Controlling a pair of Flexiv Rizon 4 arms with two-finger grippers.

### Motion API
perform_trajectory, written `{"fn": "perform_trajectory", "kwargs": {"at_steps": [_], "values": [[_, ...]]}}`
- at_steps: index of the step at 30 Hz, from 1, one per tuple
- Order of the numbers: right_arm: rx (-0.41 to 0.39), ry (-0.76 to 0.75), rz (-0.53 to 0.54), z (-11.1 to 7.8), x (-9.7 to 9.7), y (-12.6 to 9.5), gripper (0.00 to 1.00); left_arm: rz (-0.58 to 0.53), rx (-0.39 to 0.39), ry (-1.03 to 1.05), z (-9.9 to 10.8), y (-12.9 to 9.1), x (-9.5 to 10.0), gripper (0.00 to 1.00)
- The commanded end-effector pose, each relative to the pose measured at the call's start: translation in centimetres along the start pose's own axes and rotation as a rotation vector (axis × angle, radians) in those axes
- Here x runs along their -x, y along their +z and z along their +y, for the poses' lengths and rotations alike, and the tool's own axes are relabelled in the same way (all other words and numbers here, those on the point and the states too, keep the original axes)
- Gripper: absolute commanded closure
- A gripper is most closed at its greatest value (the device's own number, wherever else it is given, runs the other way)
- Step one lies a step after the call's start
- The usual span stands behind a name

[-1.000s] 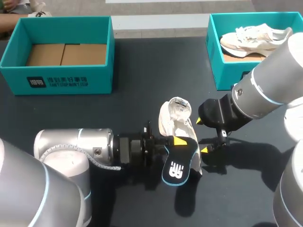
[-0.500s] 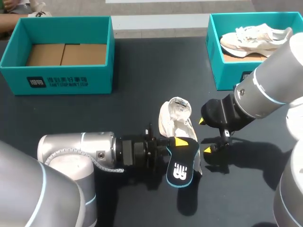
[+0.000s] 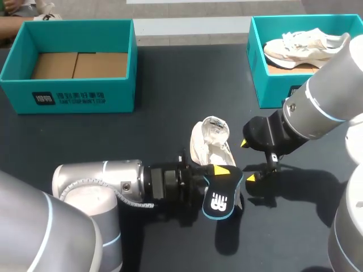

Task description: Take the shoe out of the shoebox, open the shoe tongue, remove and reinsert the insole, then place the shoe into the shoebox

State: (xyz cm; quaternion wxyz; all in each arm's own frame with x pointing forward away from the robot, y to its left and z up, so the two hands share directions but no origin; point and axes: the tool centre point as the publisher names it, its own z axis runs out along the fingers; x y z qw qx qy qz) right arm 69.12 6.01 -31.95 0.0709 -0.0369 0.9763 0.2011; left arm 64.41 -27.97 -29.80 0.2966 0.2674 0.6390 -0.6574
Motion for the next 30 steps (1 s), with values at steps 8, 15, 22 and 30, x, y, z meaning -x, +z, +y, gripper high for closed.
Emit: {"fn": "perform_trajectory", "kwargs": {"at_steps": [8, 15, 22, 30], "values": [[0.000, 0.000, -0.001, 0.0, -0.2, -0.1, 0.00, 0.002, 0.002, -0.022, 1.6, 1.7, -0.3, 1.00], [0.000, 0.000, -0.001, 0.0, -0.2, -0.1, 0.00, -0.009, 0.024, -0.031, 3.1, 1.1, -0.5, 1.00], [0.000, 0.000, -0.001, 0.0, -0.2, -0.1, 0.00, -0.015, 0.041, -0.022, 4.7, 1.2, -0.4, 1.00], [0.000, 0.000, -0.001, 0.0, -0.2, -0.1, 0.00, -0.017, 0.073, -0.031, 6.1, 0.6, -0.4, 1.00]]}}
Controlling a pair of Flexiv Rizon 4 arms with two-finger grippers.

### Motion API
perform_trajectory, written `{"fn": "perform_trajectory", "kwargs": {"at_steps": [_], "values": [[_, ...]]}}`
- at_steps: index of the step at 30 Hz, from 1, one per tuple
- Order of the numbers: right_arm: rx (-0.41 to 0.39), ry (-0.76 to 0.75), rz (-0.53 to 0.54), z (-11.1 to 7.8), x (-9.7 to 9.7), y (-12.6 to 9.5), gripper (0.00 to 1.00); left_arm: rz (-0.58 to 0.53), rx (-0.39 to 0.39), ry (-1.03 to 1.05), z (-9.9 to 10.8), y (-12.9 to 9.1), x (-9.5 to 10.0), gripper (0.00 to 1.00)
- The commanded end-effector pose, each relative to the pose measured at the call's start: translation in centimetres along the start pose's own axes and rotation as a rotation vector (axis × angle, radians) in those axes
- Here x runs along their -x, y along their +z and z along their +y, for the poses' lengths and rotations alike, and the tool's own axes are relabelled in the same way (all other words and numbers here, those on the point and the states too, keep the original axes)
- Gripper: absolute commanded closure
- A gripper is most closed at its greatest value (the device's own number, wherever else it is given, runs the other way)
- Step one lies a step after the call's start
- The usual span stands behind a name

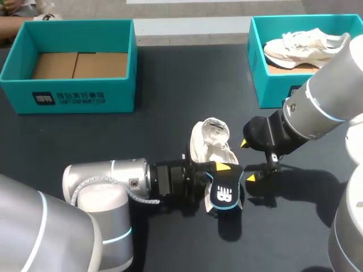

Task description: Take the shoe out of the shoebox, open the shoe tongue, remove and reinsert the insole, then place the shoe into the shoebox

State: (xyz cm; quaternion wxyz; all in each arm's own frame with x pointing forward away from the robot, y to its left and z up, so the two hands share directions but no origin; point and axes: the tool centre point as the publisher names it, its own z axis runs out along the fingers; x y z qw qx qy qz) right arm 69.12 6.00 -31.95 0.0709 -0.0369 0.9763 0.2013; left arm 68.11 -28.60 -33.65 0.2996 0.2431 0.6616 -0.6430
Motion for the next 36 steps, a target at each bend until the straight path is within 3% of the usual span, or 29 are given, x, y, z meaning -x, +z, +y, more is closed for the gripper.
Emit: {"fn": "perform_trajectory", "kwargs": {"at_steps": [1, 6, 11, 13, 18, 26, 36], "values": [[0.000, 0.000, -0.001, 0.0, -0.2, -0.1, 0.00, -0.001, 0.013, -0.001, 1.0, 0.0, 0.0, 1.00], [0.000, 0.000, -0.001, 0.0, -0.2, -0.1, 0.00, 0.005, 0.038, -0.013, 2.0, 0.0, 0.3, 1.00], [0.000, 0.000, -0.001, 0.0, -0.2, -0.1, 0.00, -0.001, 0.042, -0.016, 1.8, 0.1, 0.6, 1.00], [0.000, 0.000, -0.001, 0.0, -0.2, -0.1, 0.00, -0.004, 0.041, -0.017, 1.6, 0.1, 0.8, 0.77], [0.000, 0.000, -0.001, 0.0, -0.2, -0.1, 0.00, -0.005, 0.042, -0.004, 0.9, 0.1, 1.5, 0.68], [0.000, 0.000, -0.001, 0.0, -0.2, -0.1, 0.00, 0.000, 0.034, -0.011, -0.1, 0.2, 2.0, 0.67], [0.000, 0.000, -0.001, 0.0, -0.2, -0.1, 0.00, 0.027, 0.042, -0.034, -2.0, -0.4, 1.2, 0.66]]}}
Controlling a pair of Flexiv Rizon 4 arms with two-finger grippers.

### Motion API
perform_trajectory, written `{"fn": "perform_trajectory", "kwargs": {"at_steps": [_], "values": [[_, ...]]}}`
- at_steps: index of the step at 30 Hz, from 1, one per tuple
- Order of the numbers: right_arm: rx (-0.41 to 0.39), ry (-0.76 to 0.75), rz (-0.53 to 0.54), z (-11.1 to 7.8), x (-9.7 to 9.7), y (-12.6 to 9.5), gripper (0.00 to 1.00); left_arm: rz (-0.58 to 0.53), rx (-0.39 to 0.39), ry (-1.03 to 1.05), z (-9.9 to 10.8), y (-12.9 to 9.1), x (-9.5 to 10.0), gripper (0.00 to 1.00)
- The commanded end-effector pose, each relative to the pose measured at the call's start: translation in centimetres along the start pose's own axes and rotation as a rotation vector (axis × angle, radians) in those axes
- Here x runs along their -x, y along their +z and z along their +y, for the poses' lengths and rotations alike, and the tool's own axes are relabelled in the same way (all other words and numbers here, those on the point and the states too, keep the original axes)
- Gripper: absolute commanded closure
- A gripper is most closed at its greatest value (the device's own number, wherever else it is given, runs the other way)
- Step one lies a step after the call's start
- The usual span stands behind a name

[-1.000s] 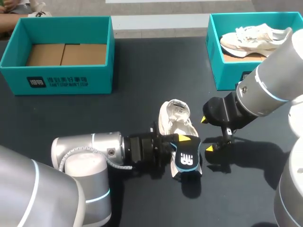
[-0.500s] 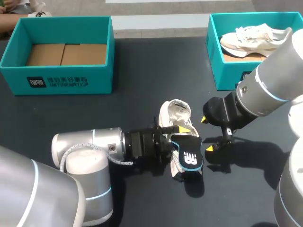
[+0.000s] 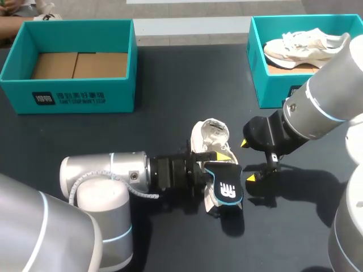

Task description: Take the shoe out of the shoebox, open the shoe tongue, remove and reinsert the insole, then place the shoe into the shoebox

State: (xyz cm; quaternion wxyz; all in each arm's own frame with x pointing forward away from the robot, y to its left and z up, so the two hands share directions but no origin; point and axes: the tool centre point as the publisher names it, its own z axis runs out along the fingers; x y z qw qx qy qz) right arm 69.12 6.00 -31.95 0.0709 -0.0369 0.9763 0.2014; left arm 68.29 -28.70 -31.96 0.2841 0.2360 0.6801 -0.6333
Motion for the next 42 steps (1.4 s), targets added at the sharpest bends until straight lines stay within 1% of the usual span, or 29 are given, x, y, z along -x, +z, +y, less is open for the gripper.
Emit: {"fn": "perform_trajectory", "kwargs": {"at_steps": [1, 5, 13, 14, 19, 21, 23, 24, 25, 31, 42], "values": [[0.000, 0.000, -0.001, 0.0, -0.2, -0.1, 0.00, -0.001, 0.011, 0.001, -1.0, -0.6, -0.2, 0.67], [0.000, 0.000, -0.001, 0.0, -0.2, -0.1, 0.00, -0.006, 0.030, 0.010, -1.5, -1.2, -0.4, 0.68], [0.000, 0.000, -0.001, 0.0, -0.2, -0.1, 0.00, -0.009, 0.031, -0.002, -2.4, -1.8, -0.9, 0.71], [0.000, 0.000, -0.001, 0.0, -0.2, -0.1, 0.00, -0.009, 0.030, -0.005, -2.6, -1.9, -1.0, 0.70], [0.000, 0.000, -0.001, 0.0, -0.2, -0.1, 0.00, -0.008, 0.040, -0.012, -2.8, -2.1, -1.1, 0.75], [0.000, 0.000, -0.001, 0.0, -0.2, -0.1, 0.00, -0.007, 0.043, -0.016, -3.1, -2.1, -1.3, 0.83], [0.000, 0.000, -0.001, 0.0, -0.2, -0.1, 0.00, -0.007, 0.046, -0.016, -3.2, -2.1, -1.3, 0.89], [0.000, 0.000, -0.001, 0.0, -0.2, -0.1, 0.00, -0.008, 0.040, -0.020, -3.2, -2.1, -1.4, 0.97], [0.000, 0.000, -0.001, 0.0, -0.2, -0.1, 0.00, -0.008, 0.040, -0.020, -3.2, -2.0, -1.4, 1.00], [0.000, 0.000, -0.001, 0.0, -0.2, -0.1, 0.00, 0.005, 0.062, 0.010, -2.1, -1.7, -1.9, 1.00], [0.000, 0.000, -0.001, 0.0, -0.2, -0.1, 0.00, -0.009, 0.092, 0.007, 0.7, -1.9, -1.5, 1.00]]}}
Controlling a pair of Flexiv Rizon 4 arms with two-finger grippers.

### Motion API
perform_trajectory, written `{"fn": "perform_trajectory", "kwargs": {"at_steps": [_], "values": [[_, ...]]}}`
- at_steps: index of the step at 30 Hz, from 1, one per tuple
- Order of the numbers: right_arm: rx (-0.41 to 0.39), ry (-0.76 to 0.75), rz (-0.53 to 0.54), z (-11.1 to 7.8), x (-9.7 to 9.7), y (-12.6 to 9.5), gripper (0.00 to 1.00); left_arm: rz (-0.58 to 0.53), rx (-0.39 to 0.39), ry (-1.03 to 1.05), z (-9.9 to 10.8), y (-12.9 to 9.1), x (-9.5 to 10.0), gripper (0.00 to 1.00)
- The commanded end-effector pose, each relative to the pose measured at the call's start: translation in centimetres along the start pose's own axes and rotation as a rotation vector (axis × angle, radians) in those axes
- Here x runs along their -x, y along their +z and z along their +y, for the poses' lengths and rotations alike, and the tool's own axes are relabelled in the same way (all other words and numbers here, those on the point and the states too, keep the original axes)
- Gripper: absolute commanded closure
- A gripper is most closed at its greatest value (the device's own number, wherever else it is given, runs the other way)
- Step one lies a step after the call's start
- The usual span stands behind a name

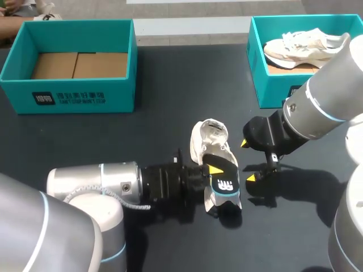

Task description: Take the shoe out of the shoebox, open the shoe tongue, remove and reinsert the insole, then place the shoe into the shoebox

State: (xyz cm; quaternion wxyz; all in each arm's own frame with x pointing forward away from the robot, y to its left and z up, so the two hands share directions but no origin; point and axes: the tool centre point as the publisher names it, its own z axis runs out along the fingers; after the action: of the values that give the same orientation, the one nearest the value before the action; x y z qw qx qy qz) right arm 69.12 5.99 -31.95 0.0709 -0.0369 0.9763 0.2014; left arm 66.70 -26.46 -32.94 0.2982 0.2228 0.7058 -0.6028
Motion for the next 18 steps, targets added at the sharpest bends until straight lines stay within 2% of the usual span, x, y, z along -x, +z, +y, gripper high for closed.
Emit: {"fn": "perform_trajectory", "kwargs": {"at_steps": [1, 9, 15, 16, 17, 18], "values": [[0.000, 0.000, -0.001, 0.0, -0.2, -0.1, 0.00, -0.006, 0.007, 0.000, 1.0, 0.5, 0.3, 1.00], [0.000, 0.000, -0.001, 0.0, -0.2, -0.1, 0.00, -0.007, 0.020, 0.009, 3.1, 1.1, 0.9, 1.00], [0.000, 0.000, -0.001, 0.0, -0.2, -0.1, 0.00, -0.010, 0.025, 0.002, 3.1, 0.8, 0.9, 1.00], [0.000, 0.000, -0.001, 0.0, -0.2, -0.1, 0.00, -0.014, 0.024, 0.003, 2.9, 0.7, 0.9, 0.96], [0.000, 0.000, -0.001, 0.0, -0.2, -0.1, 0.00, -0.015, 0.024, 0.003, 2.6, 0.5, 1.0, 0.84], [0.000, 0.000, -0.001, 0.0, -0.2, -0.1, 0.00, -0.021, 0.014, 0.007, 2.3, 0.3, 1.1, 0.83]]}}
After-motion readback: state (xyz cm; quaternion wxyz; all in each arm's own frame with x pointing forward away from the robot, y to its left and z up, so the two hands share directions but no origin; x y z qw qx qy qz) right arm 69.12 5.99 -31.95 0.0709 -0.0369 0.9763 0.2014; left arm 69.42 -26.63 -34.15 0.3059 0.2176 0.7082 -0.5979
